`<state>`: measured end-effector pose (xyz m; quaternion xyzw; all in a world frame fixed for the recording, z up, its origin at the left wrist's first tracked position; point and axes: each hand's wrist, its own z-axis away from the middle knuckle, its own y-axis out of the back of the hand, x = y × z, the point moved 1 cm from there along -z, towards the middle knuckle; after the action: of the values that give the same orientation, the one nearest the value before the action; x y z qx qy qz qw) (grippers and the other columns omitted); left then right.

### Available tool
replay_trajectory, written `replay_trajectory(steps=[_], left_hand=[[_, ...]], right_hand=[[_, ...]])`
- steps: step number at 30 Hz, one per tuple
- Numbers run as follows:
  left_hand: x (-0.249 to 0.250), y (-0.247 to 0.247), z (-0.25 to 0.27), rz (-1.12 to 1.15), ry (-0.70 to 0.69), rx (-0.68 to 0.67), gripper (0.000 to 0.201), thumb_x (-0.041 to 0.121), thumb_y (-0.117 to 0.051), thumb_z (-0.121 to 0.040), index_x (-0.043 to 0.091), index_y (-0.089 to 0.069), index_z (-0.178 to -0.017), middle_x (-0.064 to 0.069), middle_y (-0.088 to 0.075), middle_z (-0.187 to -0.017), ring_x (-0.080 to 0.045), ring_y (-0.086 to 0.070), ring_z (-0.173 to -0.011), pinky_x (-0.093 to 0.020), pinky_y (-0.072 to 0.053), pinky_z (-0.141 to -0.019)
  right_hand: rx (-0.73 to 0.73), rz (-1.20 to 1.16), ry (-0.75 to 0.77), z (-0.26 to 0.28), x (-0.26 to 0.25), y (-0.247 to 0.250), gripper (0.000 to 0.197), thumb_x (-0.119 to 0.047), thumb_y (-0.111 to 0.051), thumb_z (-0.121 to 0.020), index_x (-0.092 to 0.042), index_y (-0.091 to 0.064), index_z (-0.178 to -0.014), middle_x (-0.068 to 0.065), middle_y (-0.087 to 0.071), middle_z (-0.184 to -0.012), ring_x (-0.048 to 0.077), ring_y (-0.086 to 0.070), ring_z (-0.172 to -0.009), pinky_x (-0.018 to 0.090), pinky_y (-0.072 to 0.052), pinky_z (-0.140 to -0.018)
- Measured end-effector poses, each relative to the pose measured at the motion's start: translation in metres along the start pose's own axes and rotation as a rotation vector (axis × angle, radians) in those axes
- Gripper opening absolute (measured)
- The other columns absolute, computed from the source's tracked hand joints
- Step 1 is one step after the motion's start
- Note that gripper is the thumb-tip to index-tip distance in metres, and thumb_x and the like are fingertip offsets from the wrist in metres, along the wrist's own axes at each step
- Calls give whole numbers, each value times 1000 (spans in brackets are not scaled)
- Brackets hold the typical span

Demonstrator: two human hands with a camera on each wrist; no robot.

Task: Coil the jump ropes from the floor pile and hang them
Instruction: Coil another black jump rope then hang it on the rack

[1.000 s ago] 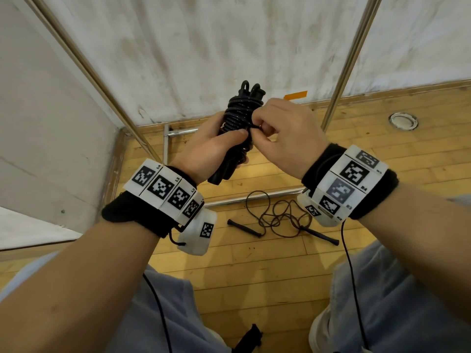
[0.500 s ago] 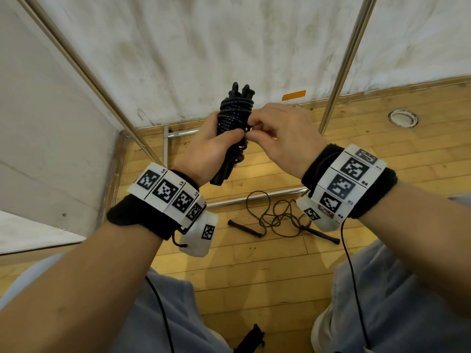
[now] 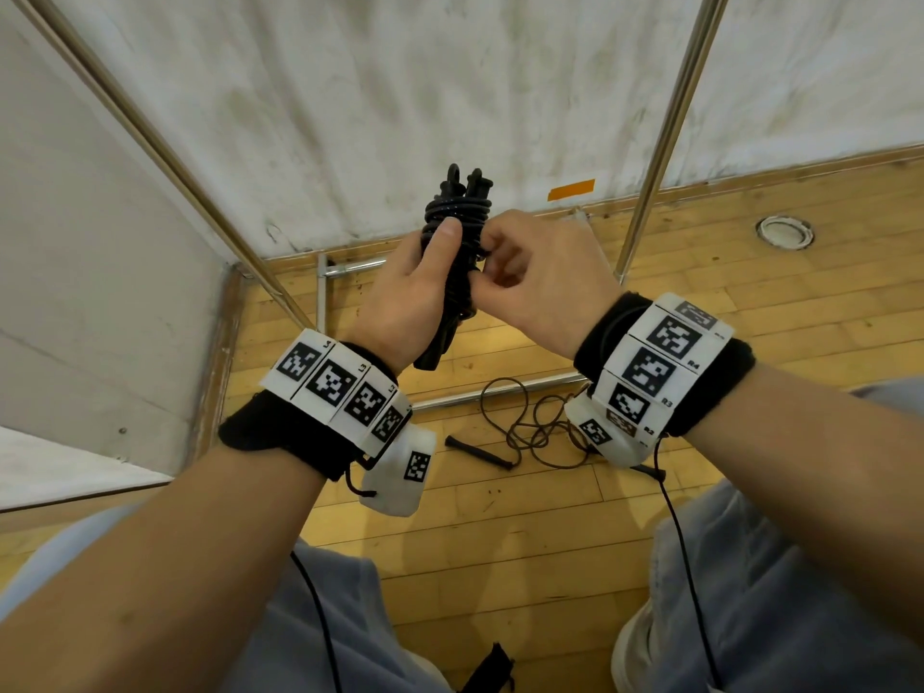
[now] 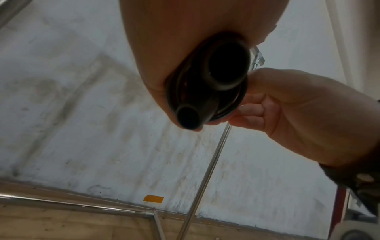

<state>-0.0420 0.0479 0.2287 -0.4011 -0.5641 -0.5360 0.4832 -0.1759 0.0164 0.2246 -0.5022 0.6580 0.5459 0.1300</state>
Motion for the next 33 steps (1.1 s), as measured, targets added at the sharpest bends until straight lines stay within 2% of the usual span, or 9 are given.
replay_trajectory(steps=[3,10,13,16,19,25,29,31,33], left_hand=[[2,-3,0,68,20,0,38,37,-38,-101,6,-57,-113,-9,-62,-83,-16,-60,-61,-33,-51,-58],[5,-6,2,131,13,9,25,23,-41,-100,3,-55,-107,-9,-60,-80,-14,-59,-57,-28,-51,-55],[4,-9,3,182,18,1,26,21,-40,-100,1,-53,-109,-13,-58,-83,-18,-58,-59,-30,-50,-54],[2,-8,3,200,18,24,19,20,-40,-100,6,-52,-103,-11,-57,-81,-16,-58,-56,-28,-50,-53],[-1,-6,0,172,3,52,12,19,-41,-100,12,-50,-101,-9,-58,-81,-16,-57,-55,-27,-50,-52],[-4,-5,0,136,-40,55,9,21,-42,-99,19,-51,-99,-7,-59,-85,-15,-59,-57,-25,-50,-53],[-4,-5,-1,141,-35,41,9,21,-42,-100,18,-51,-100,-7,-60,-84,-14,-60,-58,-24,-49,-53],[-5,-5,-1,137,-30,34,9,21,-42,-100,18,-51,-100,-7,-60,-84,-15,-60,-58,-24,-49,-53],[-6,-5,-1,136,-18,29,10,22,-43,-99,19,-52,-100,-6,-61,-84,-16,-60,-59,-25,-50,-54]], right_hand=[[43,26,17,-2,-2,3,15,-21,-65,-75,-15,-62,-89,-11,-56,-64,11,-58,-60,35,-56,-64],[69,100,49,-5,-3,9,8,-21,-64,-78,-15,-63,-83,-19,-49,-57,7,-55,-54,29,-55,-59],[106,130,83,-7,-3,11,10,-21,-63,-80,-12,-65,-85,-14,-51,-58,12,-57,-55,31,-55,-58],[115,173,141,-7,-2,8,13,-21,-60,-83,-10,-67,-88,-5,-60,-68,15,-59,-63,35,-54,-63],[112,203,212,-6,1,4,12,-17,-60,-84,-8,-68,-88,2,-63,-78,16,-58,-69,35,-52,-66],[116,102,180,-8,4,4,10,-14,-65,-81,-8,-65,-89,-4,-56,-84,12,-58,-73,33,-55,-71],[89,3,126,-9,6,6,21,-14,-67,-82,-8,-62,-101,-6,-51,-98,13,-62,-85,20,-53,-76],[62,20,130,-10,7,8,21,-13,-68,-81,-7,-63,-101,-6,-52,-97,13,-61,-87,18,-52,-78],[49,43,144,-11,6,11,18,-13,-69,-80,-7,-63,-96,-5,-53,-93,14,-61,-85,21,-52,-79]])
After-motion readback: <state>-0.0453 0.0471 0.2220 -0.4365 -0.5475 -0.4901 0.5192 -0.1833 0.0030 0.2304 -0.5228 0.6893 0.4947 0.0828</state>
